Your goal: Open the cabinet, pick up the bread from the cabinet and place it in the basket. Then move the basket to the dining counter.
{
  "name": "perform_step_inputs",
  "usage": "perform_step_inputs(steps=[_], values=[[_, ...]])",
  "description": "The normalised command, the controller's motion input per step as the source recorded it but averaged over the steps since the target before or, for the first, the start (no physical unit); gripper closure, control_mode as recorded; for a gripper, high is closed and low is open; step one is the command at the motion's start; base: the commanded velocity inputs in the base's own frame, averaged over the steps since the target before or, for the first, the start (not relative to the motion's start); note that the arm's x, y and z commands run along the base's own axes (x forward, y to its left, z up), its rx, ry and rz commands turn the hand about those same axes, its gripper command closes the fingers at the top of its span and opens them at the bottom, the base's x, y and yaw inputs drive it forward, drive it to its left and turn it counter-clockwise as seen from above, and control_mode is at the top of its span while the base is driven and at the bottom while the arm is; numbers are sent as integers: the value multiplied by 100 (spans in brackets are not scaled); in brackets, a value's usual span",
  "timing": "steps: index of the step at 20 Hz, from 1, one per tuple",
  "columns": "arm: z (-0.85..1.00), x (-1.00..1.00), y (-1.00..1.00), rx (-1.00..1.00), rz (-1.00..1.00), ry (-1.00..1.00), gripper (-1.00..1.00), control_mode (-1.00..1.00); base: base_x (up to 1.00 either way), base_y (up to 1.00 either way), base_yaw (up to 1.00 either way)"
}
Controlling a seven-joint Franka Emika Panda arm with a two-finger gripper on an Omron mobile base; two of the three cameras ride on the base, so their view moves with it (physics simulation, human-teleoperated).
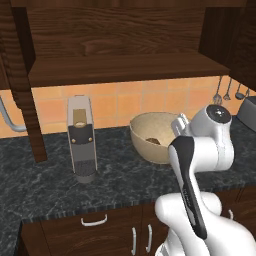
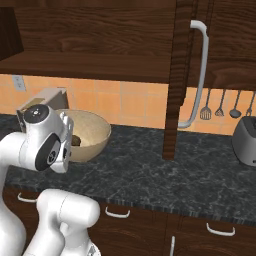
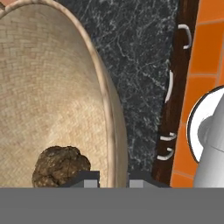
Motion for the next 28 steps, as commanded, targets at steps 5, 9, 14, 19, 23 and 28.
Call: perform_step_inputs(steps=[5, 9, 14, 19, 23, 28], values=[[0, 0, 0, 0, 0, 0, 100, -100, 0, 0, 0], [0, 0, 0, 0, 0, 0, 100, 100, -50, 0, 1], [0, 0, 0, 0, 0, 0, 100, 100, -100, 0, 3], [0, 0, 0, 0, 0, 0, 100, 100, -100, -2, -19], [0, 0, 0, 0, 0, 0, 100, 100, -15, 34, -82], [0, 0, 0, 0, 0, 0, 100, 100, 0, 30, -93]])
